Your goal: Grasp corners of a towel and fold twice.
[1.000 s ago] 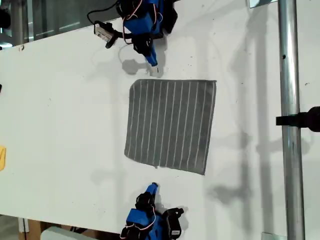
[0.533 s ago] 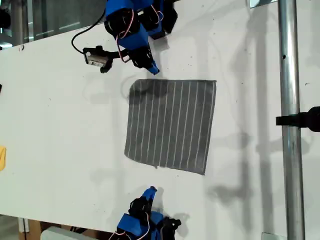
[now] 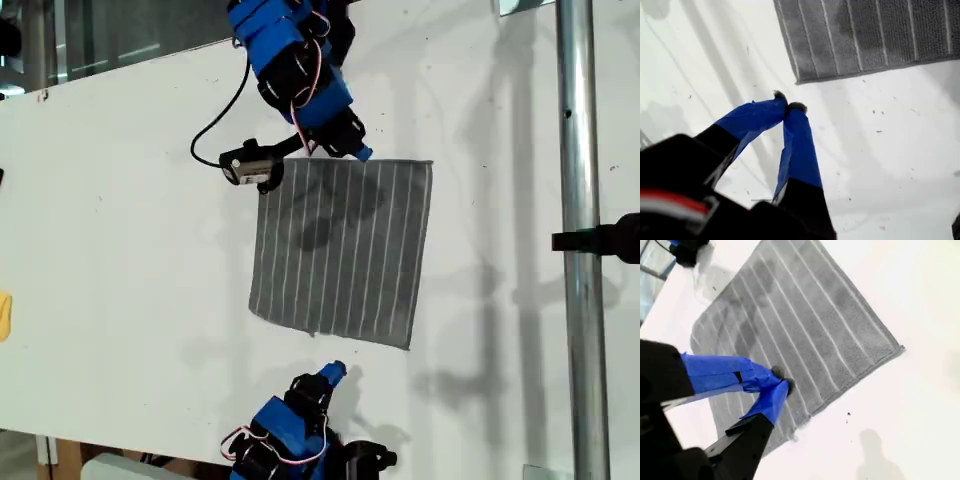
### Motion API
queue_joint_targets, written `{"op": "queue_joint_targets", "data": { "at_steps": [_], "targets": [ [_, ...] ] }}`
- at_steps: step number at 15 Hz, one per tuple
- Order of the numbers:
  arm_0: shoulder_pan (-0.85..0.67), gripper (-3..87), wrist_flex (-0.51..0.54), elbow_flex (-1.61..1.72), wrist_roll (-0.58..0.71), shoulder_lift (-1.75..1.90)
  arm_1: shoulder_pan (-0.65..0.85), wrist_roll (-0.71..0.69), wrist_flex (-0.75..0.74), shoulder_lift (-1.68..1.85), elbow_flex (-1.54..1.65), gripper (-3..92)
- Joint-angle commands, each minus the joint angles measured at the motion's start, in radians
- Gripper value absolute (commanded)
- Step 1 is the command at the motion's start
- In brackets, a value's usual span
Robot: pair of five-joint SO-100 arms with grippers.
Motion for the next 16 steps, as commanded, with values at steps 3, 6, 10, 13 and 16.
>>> {"op": "queue_joint_targets", "data": {
  "at_steps": [3,6,10,13,16],
  "targets": [
    [0.029,-2.9,-0.066,-0.046,0.058,0.006,-0.051,-0.018,0.025,-0.058,-0.095,11.4],
    [0.031,-2.8,-0.071,-0.035,0.060,0.003,-0.020,-0.132,0.048,-0.106,-0.143,37.7],
    [0.046,-2.8,-0.071,-0.043,0.054,-0.009,-0.032,-0.141,0.077,-0.256,-0.137,44.4],
    [0.049,-2.8,-0.067,-0.048,0.054,-0.021,-0.058,-0.129,0.063,-0.414,-0.144,43.8],
    [0.051,-2.8,-0.064,-0.052,0.060,-0.031,-0.055,-0.120,0.008,-0.522,-0.147,42.1]
  ]
}}
